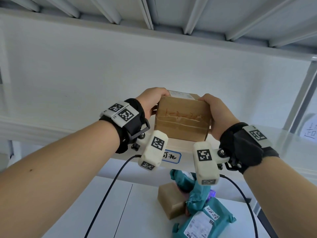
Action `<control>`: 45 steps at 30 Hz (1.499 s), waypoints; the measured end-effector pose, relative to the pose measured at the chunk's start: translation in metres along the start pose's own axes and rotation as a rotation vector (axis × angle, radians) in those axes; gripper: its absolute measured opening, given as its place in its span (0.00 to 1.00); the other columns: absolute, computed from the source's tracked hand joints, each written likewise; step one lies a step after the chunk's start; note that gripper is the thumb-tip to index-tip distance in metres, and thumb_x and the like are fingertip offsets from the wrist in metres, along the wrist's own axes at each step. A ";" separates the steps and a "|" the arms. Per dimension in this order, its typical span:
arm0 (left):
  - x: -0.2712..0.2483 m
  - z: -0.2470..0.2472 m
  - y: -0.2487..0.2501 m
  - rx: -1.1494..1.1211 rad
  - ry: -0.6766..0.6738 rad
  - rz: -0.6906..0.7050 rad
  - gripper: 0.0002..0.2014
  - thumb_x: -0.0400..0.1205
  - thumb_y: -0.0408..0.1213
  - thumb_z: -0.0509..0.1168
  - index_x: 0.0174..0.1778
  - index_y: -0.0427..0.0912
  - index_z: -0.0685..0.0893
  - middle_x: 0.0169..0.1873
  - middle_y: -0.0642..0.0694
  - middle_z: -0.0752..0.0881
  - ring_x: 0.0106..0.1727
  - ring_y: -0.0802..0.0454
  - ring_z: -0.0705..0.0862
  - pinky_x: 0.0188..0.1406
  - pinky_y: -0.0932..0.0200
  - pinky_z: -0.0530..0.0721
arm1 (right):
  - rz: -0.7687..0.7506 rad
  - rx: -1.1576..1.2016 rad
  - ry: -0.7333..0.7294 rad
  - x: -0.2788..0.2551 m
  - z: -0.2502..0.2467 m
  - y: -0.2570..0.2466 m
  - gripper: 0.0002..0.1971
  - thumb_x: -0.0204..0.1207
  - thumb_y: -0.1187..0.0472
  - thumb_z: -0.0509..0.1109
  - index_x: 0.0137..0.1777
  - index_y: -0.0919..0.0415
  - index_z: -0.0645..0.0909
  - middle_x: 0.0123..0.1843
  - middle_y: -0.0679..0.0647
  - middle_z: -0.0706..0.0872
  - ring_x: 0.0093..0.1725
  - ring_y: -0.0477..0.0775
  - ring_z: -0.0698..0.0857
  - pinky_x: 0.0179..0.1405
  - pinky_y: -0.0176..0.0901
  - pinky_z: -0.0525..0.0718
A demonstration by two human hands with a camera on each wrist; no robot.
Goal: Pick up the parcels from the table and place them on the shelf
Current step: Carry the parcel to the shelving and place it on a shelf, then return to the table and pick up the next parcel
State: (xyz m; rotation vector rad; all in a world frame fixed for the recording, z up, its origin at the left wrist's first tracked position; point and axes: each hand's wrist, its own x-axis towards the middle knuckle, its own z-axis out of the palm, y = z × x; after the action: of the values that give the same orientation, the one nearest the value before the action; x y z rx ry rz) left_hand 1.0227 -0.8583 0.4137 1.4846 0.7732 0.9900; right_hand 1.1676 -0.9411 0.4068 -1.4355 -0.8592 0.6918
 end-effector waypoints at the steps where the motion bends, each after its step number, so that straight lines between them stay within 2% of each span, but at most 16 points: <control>1: -0.001 0.000 0.001 0.022 0.003 -0.003 0.11 0.82 0.34 0.59 0.33 0.43 0.76 0.31 0.47 0.74 0.32 0.52 0.74 0.34 0.60 0.75 | -0.001 -0.001 -0.002 -0.002 0.000 0.000 0.05 0.74 0.51 0.65 0.40 0.50 0.77 0.37 0.48 0.80 0.34 0.50 0.79 0.46 0.48 0.79; 4: -0.004 -0.001 0.005 0.128 0.004 -0.015 0.12 0.82 0.37 0.58 0.31 0.46 0.75 0.32 0.48 0.73 0.37 0.50 0.74 0.47 0.56 0.74 | 0.001 -0.011 -0.005 -0.009 -0.001 -0.004 0.04 0.75 0.52 0.66 0.42 0.50 0.78 0.40 0.49 0.80 0.39 0.51 0.80 0.48 0.49 0.82; 5: -0.006 -0.002 0.006 0.187 -0.003 -0.020 0.12 0.82 0.38 0.58 0.31 0.47 0.75 0.34 0.48 0.73 0.42 0.48 0.74 0.51 0.53 0.72 | -0.004 -0.038 -0.004 -0.012 -0.001 -0.006 0.04 0.75 0.52 0.66 0.44 0.50 0.79 0.43 0.49 0.81 0.42 0.52 0.81 0.50 0.50 0.83; 7: -0.011 -0.004 0.013 0.318 -0.009 -0.011 0.13 0.84 0.38 0.56 0.33 0.47 0.76 0.46 0.45 0.74 0.51 0.47 0.70 0.53 0.54 0.68 | -0.031 -0.148 0.020 -0.015 -0.002 -0.013 0.12 0.75 0.51 0.68 0.56 0.52 0.80 0.57 0.52 0.84 0.55 0.57 0.83 0.61 0.54 0.80; 8: -0.015 -0.006 0.017 0.385 -0.007 0.007 0.12 0.86 0.38 0.54 0.40 0.45 0.80 0.53 0.43 0.74 0.55 0.47 0.70 0.53 0.56 0.67 | -0.067 -0.242 0.048 -0.015 -0.002 -0.017 0.17 0.76 0.51 0.68 0.63 0.56 0.80 0.65 0.56 0.83 0.63 0.60 0.81 0.65 0.54 0.78; 9: -0.019 -0.007 0.021 0.461 -0.004 0.031 0.13 0.87 0.39 0.53 0.52 0.42 0.82 0.61 0.41 0.75 0.59 0.47 0.71 0.55 0.58 0.67 | -0.122 -0.345 0.084 -0.018 -0.002 -0.022 0.21 0.77 0.54 0.68 0.69 0.62 0.79 0.71 0.60 0.81 0.70 0.63 0.79 0.67 0.53 0.76; 11: -0.026 -0.013 0.027 0.642 0.025 0.088 0.22 0.89 0.43 0.50 0.76 0.36 0.73 0.77 0.38 0.71 0.73 0.43 0.71 0.64 0.57 0.69 | -0.247 -0.510 0.150 -0.024 0.000 -0.031 0.25 0.79 0.62 0.66 0.74 0.71 0.74 0.77 0.64 0.76 0.76 0.65 0.74 0.74 0.53 0.73; 12: -0.029 -0.017 0.028 0.736 0.037 0.098 0.26 0.89 0.46 0.49 0.81 0.35 0.66 0.81 0.39 0.66 0.79 0.43 0.67 0.70 0.56 0.67 | -0.302 -0.576 0.160 -0.027 0.002 -0.036 0.25 0.78 0.63 0.65 0.75 0.69 0.74 0.78 0.63 0.76 0.76 0.64 0.74 0.74 0.51 0.73; 14: -0.035 -0.026 0.029 0.892 0.041 0.103 0.31 0.88 0.50 0.49 0.85 0.39 0.55 0.86 0.43 0.57 0.85 0.46 0.57 0.77 0.57 0.59 | -0.378 -0.685 0.151 -0.037 0.010 -0.042 0.23 0.79 0.63 0.64 0.74 0.59 0.78 0.76 0.56 0.78 0.73 0.59 0.77 0.66 0.42 0.75; 16: -0.045 -0.034 0.030 1.001 0.053 0.113 0.33 0.88 0.51 0.49 0.86 0.41 0.52 0.86 0.46 0.54 0.86 0.48 0.54 0.79 0.57 0.55 | -0.441 -0.763 0.113 -0.047 0.022 -0.046 0.22 0.79 0.63 0.62 0.73 0.53 0.78 0.75 0.53 0.79 0.71 0.57 0.78 0.59 0.38 0.73; 18: -0.058 -0.043 0.032 1.069 0.084 0.130 0.32 0.88 0.51 0.49 0.86 0.43 0.52 0.86 0.46 0.54 0.86 0.48 0.54 0.80 0.57 0.54 | -0.501 -0.814 0.069 -0.056 0.035 -0.046 0.22 0.81 0.63 0.61 0.74 0.53 0.77 0.75 0.53 0.78 0.72 0.56 0.78 0.58 0.37 0.72; 26: -0.118 -0.101 0.024 1.319 0.279 0.069 0.32 0.84 0.51 0.54 0.85 0.48 0.58 0.83 0.43 0.63 0.83 0.41 0.63 0.78 0.47 0.65 | -0.665 -0.861 -0.113 -0.099 0.103 -0.039 0.23 0.82 0.62 0.58 0.77 0.50 0.74 0.78 0.50 0.76 0.72 0.54 0.78 0.54 0.36 0.70; 31: -0.157 -0.153 0.002 1.461 0.385 -0.109 0.33 0.81 0.51 0.58 0.83 0.48 0.62 0.81 0.42 0.67 0.80 0.40 0.66 0.75 0.44 0.67 | -0.702 -0.884 -0.279 -0.126 0.159 -0.012 0.25 0.82 0.62 0.57 0.79 0.49 0.71 0.79 0.50 0.74 0.75 0.55 0.75 0.61 0.38 0.72; 35: -0.185 -0.196 -0.014 1.538 0.445 -0.206 0.32 0.80 0.51 0.59 0.82 0.50 0.64 0.80 0.43 0.66 0.81 0.41 0.64 0.76 0.42 0.62 | -0.730 -0.918 -0.391 -0.148 0.205 0.005 0.24 0.83 0.62 0.56 0.79 0.50 0.70 0.80 0.52 0.74 0.76 0.57 0.74 0.69 0.44 0.73; 41: -0.218 -0.268 -0.040 1.554 0.478 -0.319 0.31 0.81 0.47 0.58 0.82 0.49 0.63 0.83 0.41 0.61 0.83 0.42 0.57 0.78 0.40 0.56 | -0.794 -0.971 -0.522 -0.178 0.286 0.027 0.24 0.83 0.61 0.56 0.79 0.51 0.70 0.78 0.54 0.76 0.74 0.59 0.76 0.67 0.44 0.74; 45: -0.242 -0.328 -0.061 1.542 0.492 -0.380 0.31 0.81 0.47 0.58 0.82 0.49 0.63 0.84 0.41 0.58 0.84 0.42 0.56 0.78 0.40 0.55 | -0.807 -0.973 -0.626 -0.200 0.352 0.045 0.23 0.84 0.61 0.55 0.79 0.52 0.70 0.80 0.53 0.73 0.76 0.58 0.73 0.71 0.45 0.72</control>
State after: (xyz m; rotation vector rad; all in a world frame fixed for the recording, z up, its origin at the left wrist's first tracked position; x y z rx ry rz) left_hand 0.6270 -0.9214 0.3187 2.1586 2.4052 0.3289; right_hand 0.7694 -0.9149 0.3246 -1.4738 -2.3192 0.0341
